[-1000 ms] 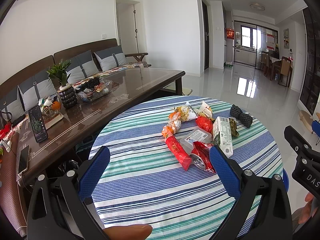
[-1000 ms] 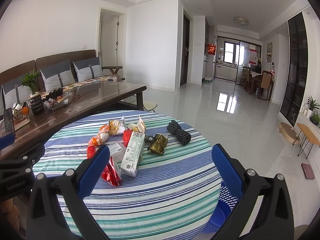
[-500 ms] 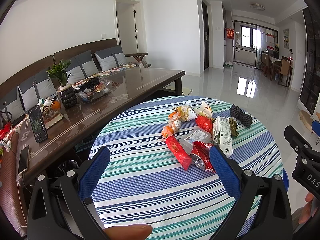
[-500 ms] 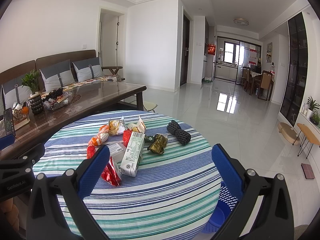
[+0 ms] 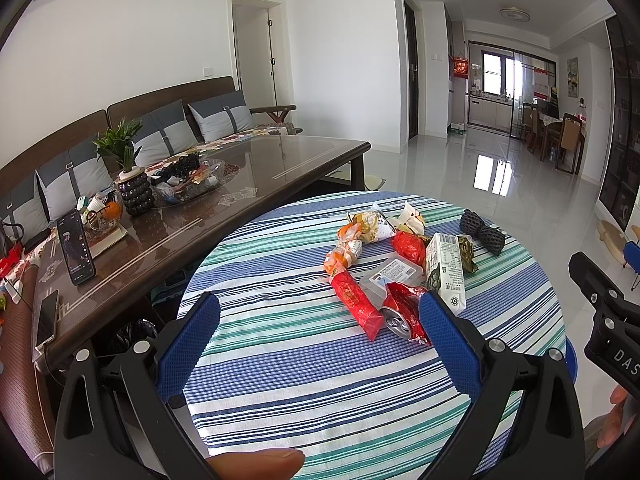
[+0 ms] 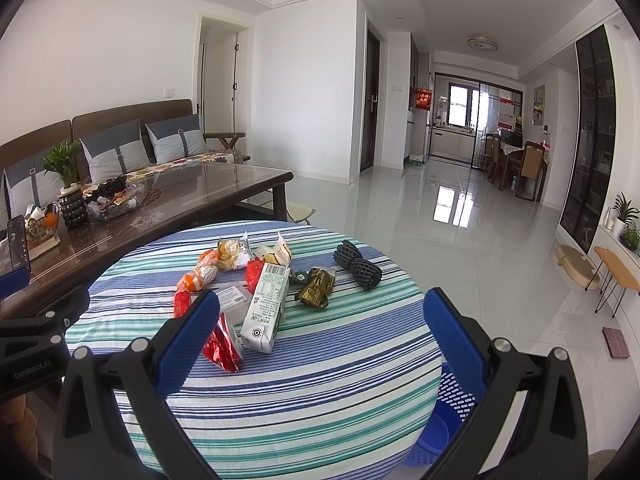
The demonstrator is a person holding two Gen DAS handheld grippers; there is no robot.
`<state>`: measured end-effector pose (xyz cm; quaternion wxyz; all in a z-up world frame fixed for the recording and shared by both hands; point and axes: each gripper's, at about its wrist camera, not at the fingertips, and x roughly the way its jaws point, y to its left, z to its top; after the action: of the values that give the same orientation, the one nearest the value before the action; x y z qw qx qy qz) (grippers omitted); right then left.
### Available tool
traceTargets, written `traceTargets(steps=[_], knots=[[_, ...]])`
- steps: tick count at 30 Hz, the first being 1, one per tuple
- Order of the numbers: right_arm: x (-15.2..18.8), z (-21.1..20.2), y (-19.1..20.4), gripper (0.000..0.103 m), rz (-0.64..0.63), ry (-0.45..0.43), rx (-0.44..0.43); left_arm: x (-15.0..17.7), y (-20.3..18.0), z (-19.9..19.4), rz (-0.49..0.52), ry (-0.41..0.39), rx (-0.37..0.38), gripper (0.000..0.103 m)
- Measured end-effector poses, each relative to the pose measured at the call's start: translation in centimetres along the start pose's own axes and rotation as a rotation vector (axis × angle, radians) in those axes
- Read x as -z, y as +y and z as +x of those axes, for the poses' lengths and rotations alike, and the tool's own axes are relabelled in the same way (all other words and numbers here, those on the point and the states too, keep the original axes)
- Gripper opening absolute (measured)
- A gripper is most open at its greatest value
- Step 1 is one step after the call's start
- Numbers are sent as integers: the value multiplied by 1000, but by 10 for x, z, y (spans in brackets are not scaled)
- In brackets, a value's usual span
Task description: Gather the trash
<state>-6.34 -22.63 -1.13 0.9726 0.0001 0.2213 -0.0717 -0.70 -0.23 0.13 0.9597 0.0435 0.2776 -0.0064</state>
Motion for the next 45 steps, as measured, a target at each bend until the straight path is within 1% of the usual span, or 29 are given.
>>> traceTargets(steps=[19, 25, 30, 35, 37, 39, 45], knots=[[0, 1, 0, 98, 1, 1, -1, -1, 1, -3, -2, 4, 0, 99], [0, -2, -1, 98, 0, 3, 1, 5, 6, -1, -5, 17, -11, 99], [4, 4, -3, 98, 4, 17, 5, 14, 20, 23, -24, 79, -11, 99], [15, 21, -3, 98, -9, 60, 3, 28, 24, 49, -33, 150, 36, 99], [22, 31, -2, 98, -19, 88, -4, 36, 23, 63, -39, 189, 63, 99], [30, 42, 0, 98, -24, 127, -18, 44, 21, 78, -41, 226, 75, 99], [60, 74, 6, 98, -48, 250, -70, 64, 13, 124, -8, 321, 61, 99]])
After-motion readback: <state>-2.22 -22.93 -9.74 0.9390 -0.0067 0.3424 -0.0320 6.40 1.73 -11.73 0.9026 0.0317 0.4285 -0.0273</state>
